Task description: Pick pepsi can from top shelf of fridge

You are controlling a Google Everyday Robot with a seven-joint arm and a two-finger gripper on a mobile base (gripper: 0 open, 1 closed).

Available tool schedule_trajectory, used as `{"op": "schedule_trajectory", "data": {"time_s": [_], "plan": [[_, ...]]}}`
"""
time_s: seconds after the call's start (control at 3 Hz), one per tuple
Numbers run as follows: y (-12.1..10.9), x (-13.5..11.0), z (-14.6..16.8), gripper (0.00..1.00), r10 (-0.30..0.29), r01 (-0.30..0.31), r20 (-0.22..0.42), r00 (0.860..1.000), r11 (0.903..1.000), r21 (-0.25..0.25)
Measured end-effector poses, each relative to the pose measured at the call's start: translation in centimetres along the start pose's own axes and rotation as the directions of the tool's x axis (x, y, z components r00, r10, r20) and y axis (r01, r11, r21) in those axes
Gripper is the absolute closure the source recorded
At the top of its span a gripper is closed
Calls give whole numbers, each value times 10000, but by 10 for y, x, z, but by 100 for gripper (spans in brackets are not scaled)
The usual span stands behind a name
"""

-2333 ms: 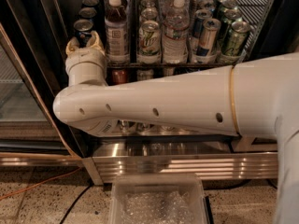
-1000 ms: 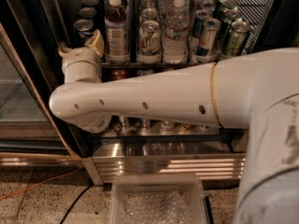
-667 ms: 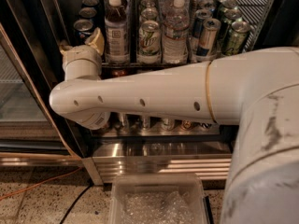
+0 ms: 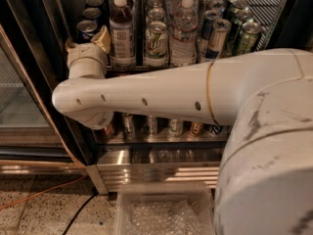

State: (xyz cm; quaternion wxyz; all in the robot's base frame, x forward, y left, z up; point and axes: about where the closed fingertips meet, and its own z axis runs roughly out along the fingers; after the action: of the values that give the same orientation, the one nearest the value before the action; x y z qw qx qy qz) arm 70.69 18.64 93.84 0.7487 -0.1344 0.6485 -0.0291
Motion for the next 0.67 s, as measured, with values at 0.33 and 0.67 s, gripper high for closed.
{"op": "schedule_trajectory", "data": {"time_s": [0.33, 0.67], "plan": [[-2, 3, 5, 45, 0, 1, -43, 10000, 9999, 133], [-4, 5, 8, 64, 26, -25, -78, 10000, 9998, 187]]}}
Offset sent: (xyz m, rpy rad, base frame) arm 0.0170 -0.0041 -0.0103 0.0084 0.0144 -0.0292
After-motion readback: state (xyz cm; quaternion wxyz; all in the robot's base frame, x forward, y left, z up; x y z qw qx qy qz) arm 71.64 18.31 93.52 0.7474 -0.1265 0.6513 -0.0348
